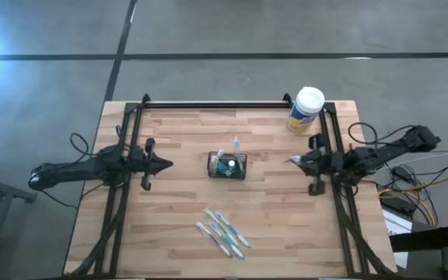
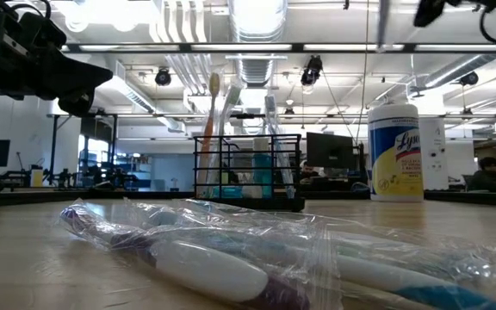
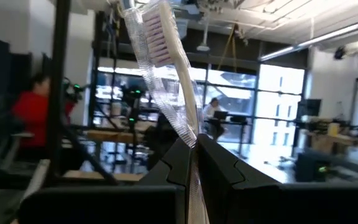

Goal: Pick & Place toothbrushing station
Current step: Put the right purple toothbrush into the black wire organizer

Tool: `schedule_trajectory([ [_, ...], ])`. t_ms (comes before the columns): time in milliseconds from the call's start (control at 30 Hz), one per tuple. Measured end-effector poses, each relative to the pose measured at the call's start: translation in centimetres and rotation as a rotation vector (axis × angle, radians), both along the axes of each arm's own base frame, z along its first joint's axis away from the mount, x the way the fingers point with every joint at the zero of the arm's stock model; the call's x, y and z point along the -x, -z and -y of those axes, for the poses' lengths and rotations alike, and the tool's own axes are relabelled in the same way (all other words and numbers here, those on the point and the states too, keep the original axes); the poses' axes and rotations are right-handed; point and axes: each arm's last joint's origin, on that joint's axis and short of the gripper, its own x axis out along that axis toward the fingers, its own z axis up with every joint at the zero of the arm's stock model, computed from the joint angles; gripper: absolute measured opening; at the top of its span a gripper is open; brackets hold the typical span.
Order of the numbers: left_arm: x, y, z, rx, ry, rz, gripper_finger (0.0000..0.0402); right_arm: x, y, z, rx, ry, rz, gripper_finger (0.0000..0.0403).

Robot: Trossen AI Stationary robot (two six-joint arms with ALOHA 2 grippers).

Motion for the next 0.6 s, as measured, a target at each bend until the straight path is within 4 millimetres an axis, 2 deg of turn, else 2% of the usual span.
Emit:
schedule_trajectory([
  [133,0.0,0.0,0.0,0.000,0.000,0.000,0.0010,-2.9,-1.6,-0.4,0.048,0.040,0.027,0.0017],
  [300,0.0,0.0,0.0,-0.001,0.000,0.000,0.0010,-6.3,-2.7,-0.2,0.096,-0.031,0.013,0.0017],
  [433,0.0,0.0,0.0,-0.002,0.000,0.000,0.0010,-8.5,-2.4,0.9,0.054,-0.056,-0.027,0.0017],
  [600,0.0,0.0,0.0,-0.002,0.000,0.000,0.0010,-10.3,-1.0,2.0,0.002,-0.082,-0.056,0.0017],
])
